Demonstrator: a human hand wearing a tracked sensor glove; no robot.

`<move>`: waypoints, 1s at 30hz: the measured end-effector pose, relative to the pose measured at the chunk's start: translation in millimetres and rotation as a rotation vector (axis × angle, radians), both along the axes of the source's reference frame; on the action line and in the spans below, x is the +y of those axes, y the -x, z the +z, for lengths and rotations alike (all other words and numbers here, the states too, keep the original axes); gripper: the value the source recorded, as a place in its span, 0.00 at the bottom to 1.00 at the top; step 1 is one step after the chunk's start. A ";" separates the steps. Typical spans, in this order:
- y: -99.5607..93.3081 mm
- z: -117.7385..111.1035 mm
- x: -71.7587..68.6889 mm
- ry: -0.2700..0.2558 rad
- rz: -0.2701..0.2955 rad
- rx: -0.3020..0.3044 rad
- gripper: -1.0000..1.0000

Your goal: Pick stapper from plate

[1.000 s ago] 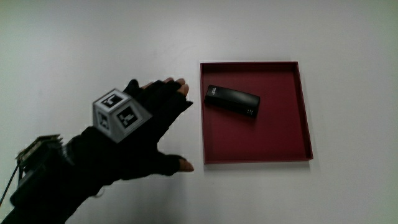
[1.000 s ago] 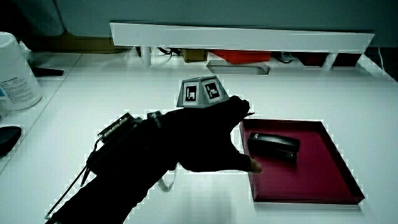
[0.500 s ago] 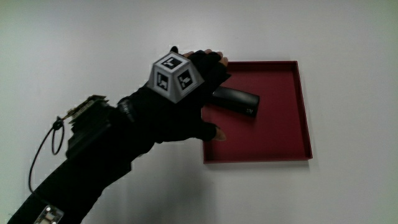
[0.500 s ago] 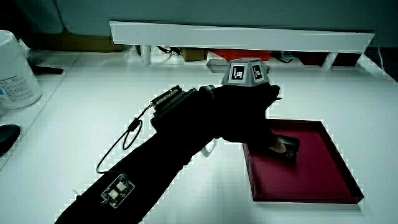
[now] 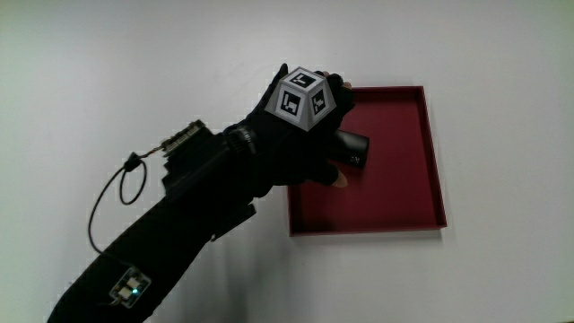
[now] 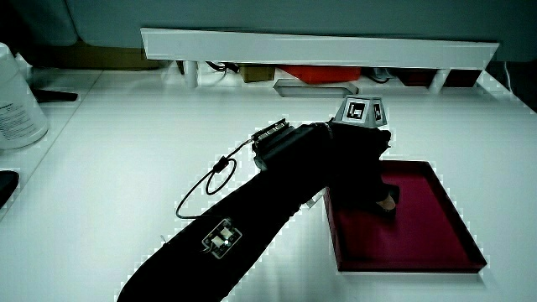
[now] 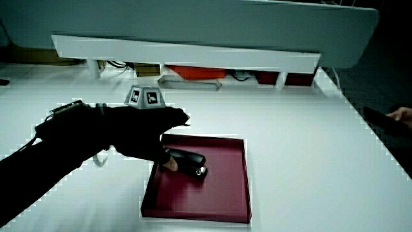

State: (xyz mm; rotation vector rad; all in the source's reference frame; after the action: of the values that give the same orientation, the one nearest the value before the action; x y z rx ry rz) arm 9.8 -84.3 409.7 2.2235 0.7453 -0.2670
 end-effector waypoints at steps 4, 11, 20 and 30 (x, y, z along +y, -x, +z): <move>-5.5 20.5 -4.8 0.025 -0.013 -0.031 0.50; -9.1 52.6 -8.3 0.076 -0.022 -0.077 0.50; -12.8 68.4 -6.5 0.079 -0.019 -0.068 0.56; -14.0 64.5 -6.5 0.002 -0.018 0.004 0.85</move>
State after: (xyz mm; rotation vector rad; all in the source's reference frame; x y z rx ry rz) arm 23.8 -90.8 474.2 2.2293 0.7270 -0.2812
